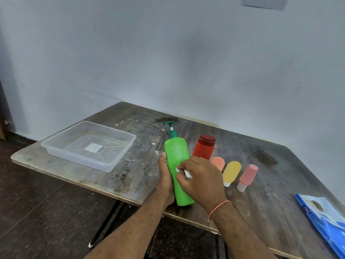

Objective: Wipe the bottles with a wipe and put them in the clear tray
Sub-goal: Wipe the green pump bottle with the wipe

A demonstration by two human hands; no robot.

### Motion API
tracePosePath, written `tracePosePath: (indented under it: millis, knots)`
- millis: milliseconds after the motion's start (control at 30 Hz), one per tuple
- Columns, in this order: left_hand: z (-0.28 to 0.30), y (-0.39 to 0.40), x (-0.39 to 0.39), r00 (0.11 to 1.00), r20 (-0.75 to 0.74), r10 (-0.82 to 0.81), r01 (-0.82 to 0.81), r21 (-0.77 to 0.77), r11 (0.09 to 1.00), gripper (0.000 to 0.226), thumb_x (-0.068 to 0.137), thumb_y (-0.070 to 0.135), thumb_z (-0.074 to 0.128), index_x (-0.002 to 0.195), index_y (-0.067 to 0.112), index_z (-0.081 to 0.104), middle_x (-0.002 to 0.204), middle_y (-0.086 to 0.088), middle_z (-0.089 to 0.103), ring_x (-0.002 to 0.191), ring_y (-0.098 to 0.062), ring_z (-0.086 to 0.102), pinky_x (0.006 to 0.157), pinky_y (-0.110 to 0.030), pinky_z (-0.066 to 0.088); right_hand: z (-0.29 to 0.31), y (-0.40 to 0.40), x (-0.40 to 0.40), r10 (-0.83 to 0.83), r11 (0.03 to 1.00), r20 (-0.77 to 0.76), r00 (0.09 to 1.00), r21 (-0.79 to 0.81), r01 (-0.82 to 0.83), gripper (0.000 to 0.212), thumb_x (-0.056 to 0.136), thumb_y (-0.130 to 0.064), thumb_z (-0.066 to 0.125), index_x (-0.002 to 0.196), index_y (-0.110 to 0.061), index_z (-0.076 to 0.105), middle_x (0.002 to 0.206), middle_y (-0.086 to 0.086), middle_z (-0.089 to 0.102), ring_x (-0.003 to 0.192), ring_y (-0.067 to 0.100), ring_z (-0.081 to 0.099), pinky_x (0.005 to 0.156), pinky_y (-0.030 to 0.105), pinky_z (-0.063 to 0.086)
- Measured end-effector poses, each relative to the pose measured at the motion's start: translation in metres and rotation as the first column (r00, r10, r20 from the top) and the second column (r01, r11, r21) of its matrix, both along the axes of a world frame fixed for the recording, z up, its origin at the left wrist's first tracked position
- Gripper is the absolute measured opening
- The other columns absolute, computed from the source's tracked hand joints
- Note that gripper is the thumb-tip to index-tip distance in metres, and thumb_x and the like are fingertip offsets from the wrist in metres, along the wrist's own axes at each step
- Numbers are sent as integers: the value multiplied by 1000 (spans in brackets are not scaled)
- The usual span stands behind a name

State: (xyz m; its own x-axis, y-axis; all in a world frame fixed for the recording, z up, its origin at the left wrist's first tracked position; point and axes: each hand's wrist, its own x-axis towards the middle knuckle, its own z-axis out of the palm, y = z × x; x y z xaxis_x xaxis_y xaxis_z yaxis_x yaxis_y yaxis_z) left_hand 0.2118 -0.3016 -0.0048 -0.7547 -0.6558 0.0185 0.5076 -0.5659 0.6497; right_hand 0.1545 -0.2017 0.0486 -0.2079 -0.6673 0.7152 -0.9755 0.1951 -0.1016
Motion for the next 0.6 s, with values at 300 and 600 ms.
tracePosePath:
  millis: [300, 600]
  knots:
    - [-4, -2, -2, 1000, 24, -10, 10, -3, 1000, 84, 94, 79, 29, 93, 12, 81, 91, -17, 74, 84, -29, 74, 76, -39, 61, 0, 0, -4, 28, 1000, 48, 998, -13, -27, 11, 86, -35, 71, 91, -30, 80, 87, -13, 72, 79, 13, 65, 64, 36, 55]
    - [-5, -3, -2, 999, 37, 2, -2, 0, 1000, 88, 84, 84, 38, 108, 9, 78, 104, -23, 74, 96, -36, 72, 89, -48, 56, 1, 0, -10, 33, 999, 76, 997, -39, -30, 14, 90, -37, 69, 94, -30, 81, 88, -12, 72, 81, 11, 66, 66, 35, 55]
